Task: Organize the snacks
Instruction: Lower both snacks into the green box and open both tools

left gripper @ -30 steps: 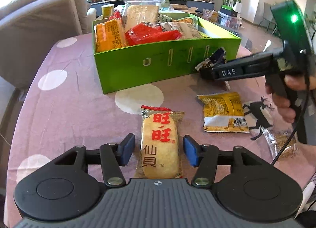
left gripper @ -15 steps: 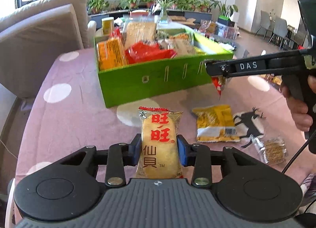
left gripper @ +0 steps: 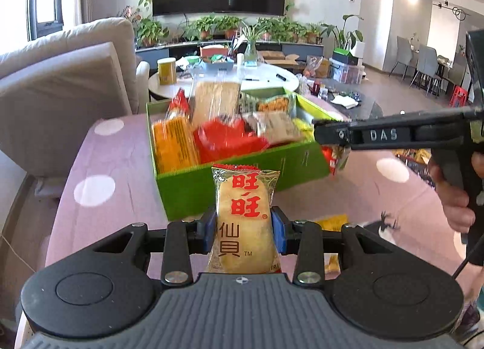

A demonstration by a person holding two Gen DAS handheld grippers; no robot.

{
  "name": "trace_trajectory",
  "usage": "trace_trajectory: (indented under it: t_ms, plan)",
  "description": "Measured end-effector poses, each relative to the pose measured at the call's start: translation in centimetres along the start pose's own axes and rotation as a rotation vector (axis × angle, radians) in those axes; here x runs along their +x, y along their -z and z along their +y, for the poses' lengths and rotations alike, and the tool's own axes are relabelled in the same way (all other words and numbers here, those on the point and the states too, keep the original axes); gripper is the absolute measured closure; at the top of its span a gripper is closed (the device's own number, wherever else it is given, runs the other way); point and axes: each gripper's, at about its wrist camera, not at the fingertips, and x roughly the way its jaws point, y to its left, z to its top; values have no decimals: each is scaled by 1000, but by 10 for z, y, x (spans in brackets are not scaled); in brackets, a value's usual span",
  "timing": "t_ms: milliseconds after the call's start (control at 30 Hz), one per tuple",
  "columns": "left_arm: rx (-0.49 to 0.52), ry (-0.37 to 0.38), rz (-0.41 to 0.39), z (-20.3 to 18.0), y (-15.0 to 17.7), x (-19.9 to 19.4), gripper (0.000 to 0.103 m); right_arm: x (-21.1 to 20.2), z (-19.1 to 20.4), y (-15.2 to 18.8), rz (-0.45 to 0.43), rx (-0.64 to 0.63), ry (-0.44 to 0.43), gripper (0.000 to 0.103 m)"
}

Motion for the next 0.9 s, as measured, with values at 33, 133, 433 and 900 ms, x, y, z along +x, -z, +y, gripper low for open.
trace_trajectory:
  t_ms: [33, 133, 433, 900]
  plan:
    - [1, 1, -6, 0, -4, 2, 69, 1, 0, -2, -2, -2, 1, 21]
    - [-3, 3, -21, 1, -16, 10, 69, 3, -2, -7, -10, -8, 8, 21]
    - [-31, 14, -72, -1, -65, 38, 69, 13, -24, -39, -51, 1, 49, 21]
    - [-69, 62, -39, -17, -94, 100, 69, 48, -56, -47, -35, 78, 77, 20]
